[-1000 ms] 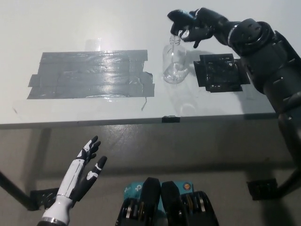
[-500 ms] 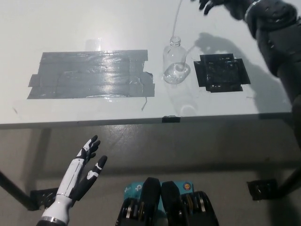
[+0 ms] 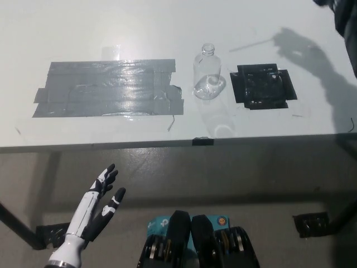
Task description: The robot grabs the black lid of the spray bottle on the desk and places it on the black area of the desk
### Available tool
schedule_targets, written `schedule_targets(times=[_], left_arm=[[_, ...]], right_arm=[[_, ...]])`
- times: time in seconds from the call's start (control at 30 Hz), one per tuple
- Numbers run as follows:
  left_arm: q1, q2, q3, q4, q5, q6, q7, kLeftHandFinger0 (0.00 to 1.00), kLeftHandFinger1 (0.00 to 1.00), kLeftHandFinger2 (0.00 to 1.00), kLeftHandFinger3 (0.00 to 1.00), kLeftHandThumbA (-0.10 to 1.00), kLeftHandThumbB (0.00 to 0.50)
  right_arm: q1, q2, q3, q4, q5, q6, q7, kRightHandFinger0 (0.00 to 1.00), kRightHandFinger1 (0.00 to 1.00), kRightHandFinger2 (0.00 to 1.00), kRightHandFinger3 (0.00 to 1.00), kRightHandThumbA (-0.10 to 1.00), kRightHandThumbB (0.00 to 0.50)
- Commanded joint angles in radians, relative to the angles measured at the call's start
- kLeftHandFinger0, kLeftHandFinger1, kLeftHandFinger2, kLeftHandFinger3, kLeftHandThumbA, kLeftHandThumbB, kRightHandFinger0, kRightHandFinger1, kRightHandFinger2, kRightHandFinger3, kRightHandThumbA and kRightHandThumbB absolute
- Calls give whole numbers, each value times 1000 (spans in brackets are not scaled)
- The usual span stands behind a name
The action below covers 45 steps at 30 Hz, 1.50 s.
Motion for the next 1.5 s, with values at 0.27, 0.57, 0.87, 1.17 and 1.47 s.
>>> schedule_targets(times=[0.27, 0.57, 0.87, 1.17, 1.47], left_arm=[[41, 1, 4, -25, 7, -20, 15, 1000, 1000, 1000, 1000, 844, 0], [64, -1, 5, -40, 11, -18, 18, 1000, 1000, 1000, 1000, 824, 0], [42, 3, 10, -38, 11, -15, 16, 1000, 1000, 1000, 1000, 802, 0], [42, 5, 9, -34, 16, -18, 15, 1000, 1000, 1000, 1000, 791, 0], [41, 5, 13, -30, 16, -17, 18, 1000, 1000, 1000, 1000, 818, 5]], right_arm=[[201, 34, 5, 34, 35, -17, -78, 251, 315, 479, 480, -100, 346], [252, 42, 134, 38, -51, -2, -1, 1000, 1000, 1000, 1000, 190, 463], [172, 12, 327, 4, -145, -78, -102, 1000, 1000, 1000, 1000, 579, 500], [141, -23, 391, -70, -180, -139, -143, 1000, 1000, 1000, 1000, 707, 500], [201, -64, 308, -445, -135, -95, -136, 1000, 1000, 1000, 1000, 782, 500]])
